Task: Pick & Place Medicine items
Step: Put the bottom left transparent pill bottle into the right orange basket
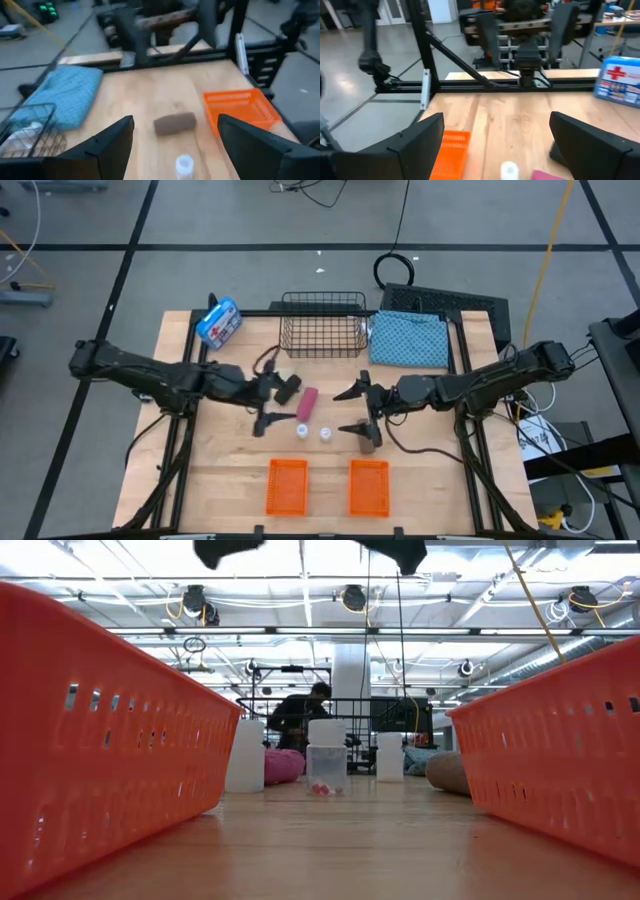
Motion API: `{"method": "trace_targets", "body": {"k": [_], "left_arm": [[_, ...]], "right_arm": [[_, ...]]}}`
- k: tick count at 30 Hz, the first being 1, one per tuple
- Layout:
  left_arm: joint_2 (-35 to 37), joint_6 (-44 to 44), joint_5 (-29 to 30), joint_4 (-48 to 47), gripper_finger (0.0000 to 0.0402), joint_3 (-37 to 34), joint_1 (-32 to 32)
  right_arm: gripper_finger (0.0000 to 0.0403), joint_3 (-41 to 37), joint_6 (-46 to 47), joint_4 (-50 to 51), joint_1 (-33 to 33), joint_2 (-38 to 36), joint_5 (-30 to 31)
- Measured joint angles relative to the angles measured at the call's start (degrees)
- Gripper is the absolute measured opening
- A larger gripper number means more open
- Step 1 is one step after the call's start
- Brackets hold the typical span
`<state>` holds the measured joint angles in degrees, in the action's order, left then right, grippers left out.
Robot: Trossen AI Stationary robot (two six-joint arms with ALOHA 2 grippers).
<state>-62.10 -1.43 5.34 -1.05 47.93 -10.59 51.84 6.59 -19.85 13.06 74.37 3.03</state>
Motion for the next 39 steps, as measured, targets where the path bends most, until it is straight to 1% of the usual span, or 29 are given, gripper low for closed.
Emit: {"method": "trace_targets", "body": {"k": [5,9,12,15,19,20,22,25,30,36,39], "left_arm": [[16.95,2.77,6.83,1.97,0.0299,-10.03,-0.85],[27.72,5.72,8.95,1.16,0.0299,-16.07,-1.4],[33.45,6.12,11.8,1.99,0.0299,-19.27,-1.67],[37.34,6.04,14.39,1.02,0.0299,-22.24,-1.66],[40.08,6.64,17.06,1.22,0.0298,-25.02,-1.66],[40.19,7.07,17.27,1.4,0.0299,-25.38,-1.66],[40.04,7.82,17.25,1.15,0.0299,-26.15,-1.66],[39.26,8.0,17.25,1.47,0.0299,-26.87,-1.66],[37.93,7.99,17.25,1.21,0.0298,-27.5,-1.66],[36.05,7.76,17.23,1.23,0.0299,-27.53,-1.66],[35.44,7.78,17.21,1.23,0.0299,-27.53,-1.66]], "right_arm": [[0.0352,0.02,0.44,0.1,0.74,0.02,0.25],[0.0352,0.62,1.28,1.18,2.25,1.18,5.3],[0.0352,4.63,1.27,7.1,3.61,3.78,8.56],[0.0352,11.4,1.29,17.32,4.65,7.73,10.74],[0.0352,21.39,1.73,30.87,4.75,15.62,10.59],[0.0352,23.33,1.73,33.36,4.69,17.68,10.6],[0.0352,26.05,1.73,35.21,4.27,21.5,10.44],[0.0352,27.38,1.75,35.99,3.83,25.91,10.36],[0.0352,27.47,4.54,36.05,3.29,30.95,10.35],[0.0352,27.46,4.93,36.92,2.98,34.94,10.38],[0.0352,27.45,4.94,36.94,2.78,35.59,10.38]]}}
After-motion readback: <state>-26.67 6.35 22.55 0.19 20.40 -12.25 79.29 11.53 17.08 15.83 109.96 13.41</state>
